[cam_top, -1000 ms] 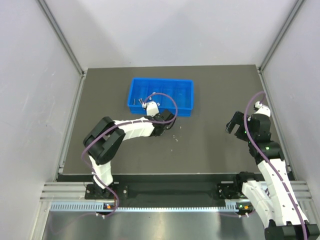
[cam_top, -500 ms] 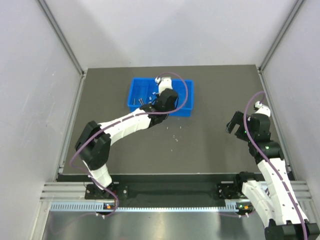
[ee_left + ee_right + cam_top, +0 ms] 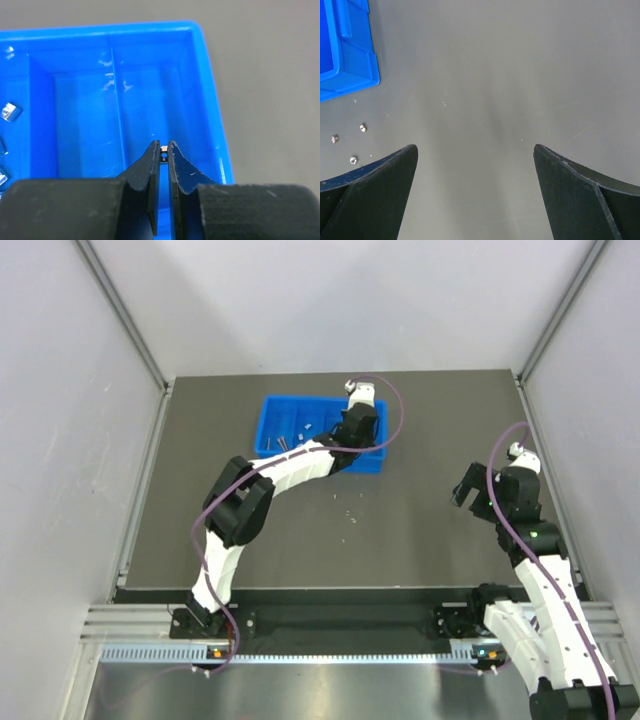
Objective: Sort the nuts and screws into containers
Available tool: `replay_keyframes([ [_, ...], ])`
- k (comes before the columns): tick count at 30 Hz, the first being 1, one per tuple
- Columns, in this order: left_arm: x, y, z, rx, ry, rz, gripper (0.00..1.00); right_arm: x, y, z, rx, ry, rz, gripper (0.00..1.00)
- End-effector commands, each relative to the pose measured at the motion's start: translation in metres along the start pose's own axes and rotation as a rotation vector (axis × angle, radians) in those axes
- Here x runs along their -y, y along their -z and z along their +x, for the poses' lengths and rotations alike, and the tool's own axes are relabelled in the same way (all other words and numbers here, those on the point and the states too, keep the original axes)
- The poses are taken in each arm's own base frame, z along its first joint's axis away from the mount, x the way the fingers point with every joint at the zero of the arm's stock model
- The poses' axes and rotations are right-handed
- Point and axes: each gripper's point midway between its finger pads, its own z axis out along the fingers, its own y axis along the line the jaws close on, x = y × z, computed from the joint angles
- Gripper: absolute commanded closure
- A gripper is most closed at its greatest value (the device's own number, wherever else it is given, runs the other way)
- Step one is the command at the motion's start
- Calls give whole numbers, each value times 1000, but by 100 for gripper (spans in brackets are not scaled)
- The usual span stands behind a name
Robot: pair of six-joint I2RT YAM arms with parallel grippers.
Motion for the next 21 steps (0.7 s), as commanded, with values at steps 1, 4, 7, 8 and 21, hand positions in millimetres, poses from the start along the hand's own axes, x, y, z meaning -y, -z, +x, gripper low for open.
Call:
replay_keyframes([
  [1, 14, -2, -45, 120, 35, 42, 88, -8, 3, -16, 52, -1, -26, 0],
  [4, 16, -2, -40, 107, 25, 53, 85, -8, 3, -16, 53, -2, -28, 0],
  [7, 15, 4, -43, 105, 27, 55, 71, -8, 3, -16, 53, 1, -29, 0],
  [8, 15, 6, -45, 106, 25, 60, 67, -8, 3, -16, 53, 1, -31, 0],
  [21, -12, 129, -6, -93, 110, 88, 48, -8, 5, -17, 61, -1, -31, 0],
])
